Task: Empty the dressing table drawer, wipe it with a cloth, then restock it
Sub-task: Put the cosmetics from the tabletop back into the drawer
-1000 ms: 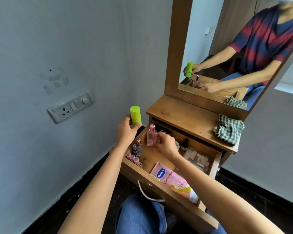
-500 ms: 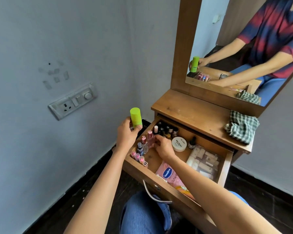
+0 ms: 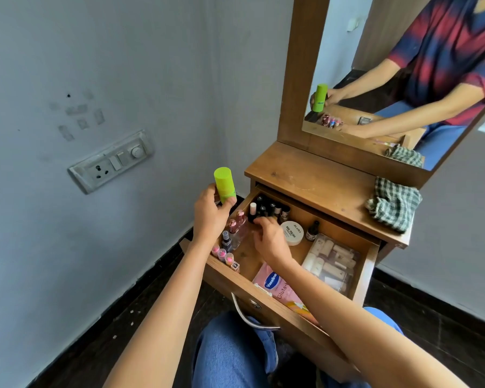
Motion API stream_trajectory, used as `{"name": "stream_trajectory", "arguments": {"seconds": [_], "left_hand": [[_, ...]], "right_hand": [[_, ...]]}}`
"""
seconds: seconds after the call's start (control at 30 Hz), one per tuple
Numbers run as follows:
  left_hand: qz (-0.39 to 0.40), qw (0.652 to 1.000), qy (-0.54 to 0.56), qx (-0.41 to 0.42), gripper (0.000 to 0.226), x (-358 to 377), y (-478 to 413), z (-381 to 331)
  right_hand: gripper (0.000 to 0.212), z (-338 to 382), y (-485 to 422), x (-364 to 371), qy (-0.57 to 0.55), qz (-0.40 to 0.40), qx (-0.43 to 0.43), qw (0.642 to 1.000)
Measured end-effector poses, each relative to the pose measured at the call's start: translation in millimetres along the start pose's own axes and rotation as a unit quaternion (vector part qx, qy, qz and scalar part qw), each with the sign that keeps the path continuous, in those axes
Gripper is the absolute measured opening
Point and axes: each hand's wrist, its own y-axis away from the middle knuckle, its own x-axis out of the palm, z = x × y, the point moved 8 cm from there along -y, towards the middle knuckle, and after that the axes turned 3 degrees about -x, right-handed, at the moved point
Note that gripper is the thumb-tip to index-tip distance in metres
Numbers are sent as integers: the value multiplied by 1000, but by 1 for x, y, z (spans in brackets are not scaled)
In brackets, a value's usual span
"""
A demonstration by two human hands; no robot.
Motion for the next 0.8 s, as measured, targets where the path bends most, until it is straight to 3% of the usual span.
{"name": "stream_trajectory", "arguments": {"seconds": [0.1,0.23,0.33,0.43,0.63,0.8], "left_hand": [[4,1000,-2,19,27,5,2,-15],[12,1000,-9,19,30,15,7,-23],[16,1000,-16,20,31,19,15,-27],[24,999,-22,21,30,20,21,-31],[54,998,-27,24,34,31,32,-38],[69,996,-57,10,39,43,34,-38]], "right_hand": [[28,-8,12,-24,110,-58,-9,992],[41,-27,22,-29,257,15,38,966],[30,-32,29,-29,244,37,65,967],[20,-24,34,-22,231,57,39,970],[47,-7,31,-2,182,82,-40,979],[54,-8,24,5,181,92,-73,977]]}}
